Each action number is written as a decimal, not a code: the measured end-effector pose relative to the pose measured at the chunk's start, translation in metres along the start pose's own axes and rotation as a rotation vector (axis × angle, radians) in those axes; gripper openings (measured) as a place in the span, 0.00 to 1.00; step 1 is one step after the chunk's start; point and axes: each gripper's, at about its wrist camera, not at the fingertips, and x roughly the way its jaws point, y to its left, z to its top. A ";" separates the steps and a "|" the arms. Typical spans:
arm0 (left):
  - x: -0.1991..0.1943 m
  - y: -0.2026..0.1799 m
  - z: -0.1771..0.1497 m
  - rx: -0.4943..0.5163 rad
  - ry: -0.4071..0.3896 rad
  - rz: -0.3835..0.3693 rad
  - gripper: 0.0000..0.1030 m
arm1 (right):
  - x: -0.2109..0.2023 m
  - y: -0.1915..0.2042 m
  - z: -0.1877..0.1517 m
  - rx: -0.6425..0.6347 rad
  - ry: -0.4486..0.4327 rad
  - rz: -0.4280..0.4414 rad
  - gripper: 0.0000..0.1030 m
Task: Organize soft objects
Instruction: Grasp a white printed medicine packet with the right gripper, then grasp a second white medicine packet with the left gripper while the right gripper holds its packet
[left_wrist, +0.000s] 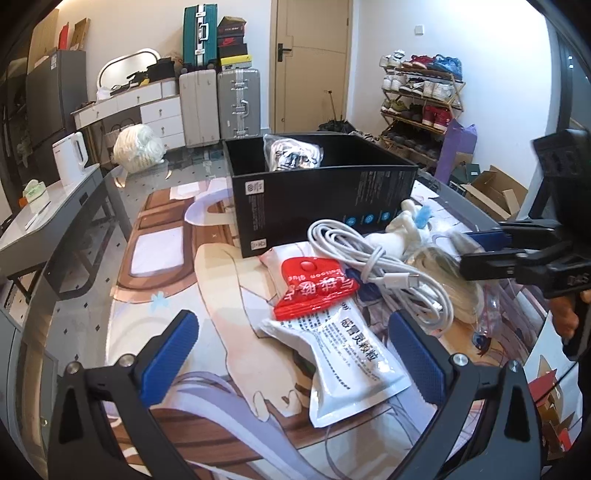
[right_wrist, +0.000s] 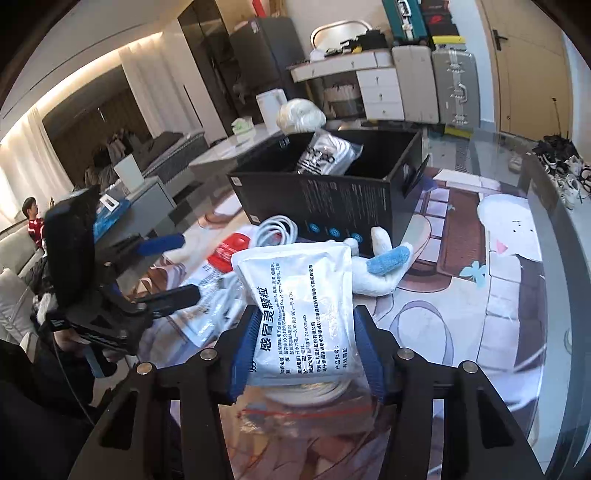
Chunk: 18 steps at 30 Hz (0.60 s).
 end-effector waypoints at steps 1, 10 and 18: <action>0.001 -0.001 0.000 -0.001 0.007 -0.005 1.00 | -0.004 0.002 -0.001 0.003 -0.013 -0.002 0.50; 0.011 -0.019 0.001 0.015 0.058 0.008 1.00 | -0.022 0.007 -0.005 0.041 -0.133 -0.040 0.50; 0.018 -0.016 -0.007 0.030 0.095 0.037 0.79 | -0.033 0.001 -0.004 0.062 -0.165 -0.055 0.50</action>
